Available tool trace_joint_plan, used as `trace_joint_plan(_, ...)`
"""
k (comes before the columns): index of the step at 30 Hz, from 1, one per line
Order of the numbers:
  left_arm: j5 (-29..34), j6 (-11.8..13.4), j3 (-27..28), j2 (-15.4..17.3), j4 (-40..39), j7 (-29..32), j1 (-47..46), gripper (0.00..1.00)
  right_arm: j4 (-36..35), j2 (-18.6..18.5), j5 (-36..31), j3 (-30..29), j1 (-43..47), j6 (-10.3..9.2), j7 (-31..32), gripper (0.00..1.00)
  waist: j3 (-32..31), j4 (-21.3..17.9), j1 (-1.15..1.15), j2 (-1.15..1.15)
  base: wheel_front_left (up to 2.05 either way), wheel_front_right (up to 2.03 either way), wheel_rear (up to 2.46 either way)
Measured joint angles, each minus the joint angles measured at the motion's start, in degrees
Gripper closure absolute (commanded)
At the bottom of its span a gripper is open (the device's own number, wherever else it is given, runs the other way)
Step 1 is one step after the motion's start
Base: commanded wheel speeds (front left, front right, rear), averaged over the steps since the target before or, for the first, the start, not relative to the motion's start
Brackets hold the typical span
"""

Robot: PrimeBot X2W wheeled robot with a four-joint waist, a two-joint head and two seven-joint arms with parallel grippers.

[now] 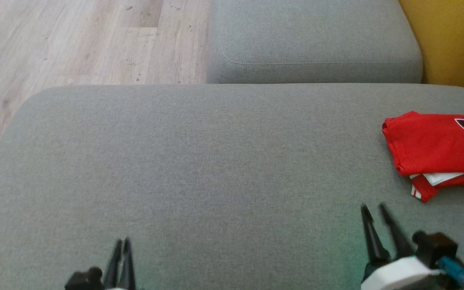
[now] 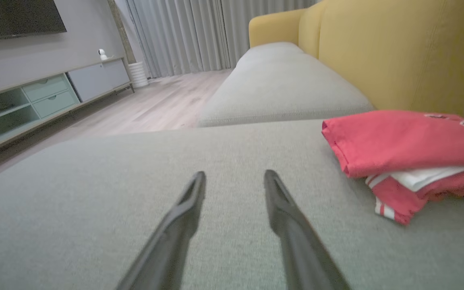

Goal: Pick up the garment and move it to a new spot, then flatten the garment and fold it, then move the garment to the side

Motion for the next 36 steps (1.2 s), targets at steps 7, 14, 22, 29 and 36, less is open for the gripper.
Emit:
trace_joint_plan(7,-1.5,-0.6,0.0,-1.2,2.7,0.5,2.5,1.0,3.5,0.0,2.4,0.1,2.3,-0.03,0.2,1.0,0.1,-0.2,0.0,0.0,0.0,0.0,0.0)
trace_joint_plan(14,-5.1,-2.1,2.1,-1.7,2.7,1.7,2.3,1.0,3.5,0.0,7.9,-0.1,2.1,-0.03,0.8,1.0,0.4,-0.5,0.0,0.0,0.0,0.0,0.0)
trace_joint_plan(22,-8.4,-3.7,4.1,-2.5,2.7,3.0,1.8,1.0,3.6,0.0,13.5,-0.4,1.0,-0.03,1.3,1.0,0.6,-0.8,0.0,0.0,0.0,0.0,0.0)
trace_joint_plan(29,-11.5,-5.0,6.0,-3.3,2.8,4.0,1.3,1.0,3.6,-0.1,18.2,-0.8,0.8,-0.03,1.9,1.0,0.8,-1.1,0.0,0.0,0.0,0.0,0.0)
trace_joint_plan(36,-13.9,-6.1,7.7,-3.8,2.9,4.6,0.5,1.0,3.8,-0.1,22.3,-1.3,-0.3,-0.03,2.4,1.0,0.9,-1.3,0.0,0.0,0.0,0.0,0.0)
